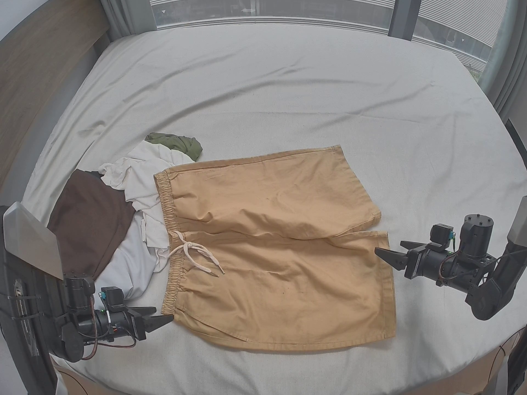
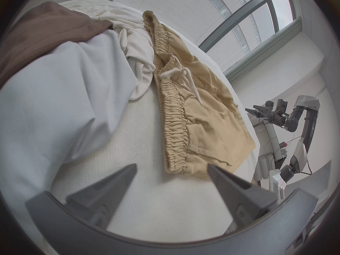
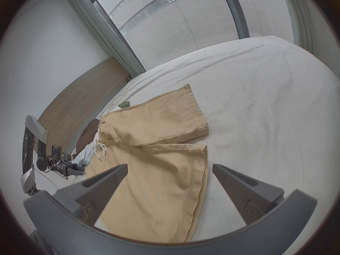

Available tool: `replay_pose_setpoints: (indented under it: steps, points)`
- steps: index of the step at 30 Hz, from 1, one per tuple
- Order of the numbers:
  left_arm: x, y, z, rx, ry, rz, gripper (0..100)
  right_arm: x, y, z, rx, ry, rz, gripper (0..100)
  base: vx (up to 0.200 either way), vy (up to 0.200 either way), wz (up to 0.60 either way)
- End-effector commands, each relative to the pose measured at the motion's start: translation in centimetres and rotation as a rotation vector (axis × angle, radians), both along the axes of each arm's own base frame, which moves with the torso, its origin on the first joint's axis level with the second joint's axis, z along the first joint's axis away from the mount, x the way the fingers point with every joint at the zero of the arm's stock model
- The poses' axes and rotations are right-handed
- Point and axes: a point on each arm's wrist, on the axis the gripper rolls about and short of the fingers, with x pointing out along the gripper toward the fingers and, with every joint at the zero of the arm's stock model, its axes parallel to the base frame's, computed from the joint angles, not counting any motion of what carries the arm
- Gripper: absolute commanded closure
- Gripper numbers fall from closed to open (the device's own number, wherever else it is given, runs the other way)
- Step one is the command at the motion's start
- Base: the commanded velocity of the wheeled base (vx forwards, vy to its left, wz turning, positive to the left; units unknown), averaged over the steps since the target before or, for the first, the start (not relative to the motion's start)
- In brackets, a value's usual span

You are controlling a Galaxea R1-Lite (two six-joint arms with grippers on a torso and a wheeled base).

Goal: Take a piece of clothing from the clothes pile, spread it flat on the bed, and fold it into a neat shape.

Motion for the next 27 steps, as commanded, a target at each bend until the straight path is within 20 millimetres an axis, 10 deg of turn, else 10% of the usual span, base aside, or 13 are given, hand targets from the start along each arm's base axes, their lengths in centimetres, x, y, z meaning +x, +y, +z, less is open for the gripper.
replay_pose_setpoints:
  steps: [1,15,16,27]
  points:
    - [0.2,-0.1,-1.2,0.006,0.032,-0.004,0,0.0,0.0,0.0,0.0,-0.001,0.001,0,0.0,0.0,0.0]
    - [1.9,-1.2,-0.8,-0.025,-0.004,-0.002,0,0.0,0.0,0.0,0.001,-0.004,0.001,0,0.0,0.0,0.0]
    - [1.9,-1.2,-0.8,-0.025,-0.004,-0.002,100,0.0,0.0,0.0,0.001,-0.004,0.001,0,0.0,0.0,0.0]
    - [2.2,-1.2,-0.4,-0.027,-0.019,0.006,100,-0.6,-0.2,-0.5,-0.007,0.034,-0.001,0,0.0,0.0,0.0]
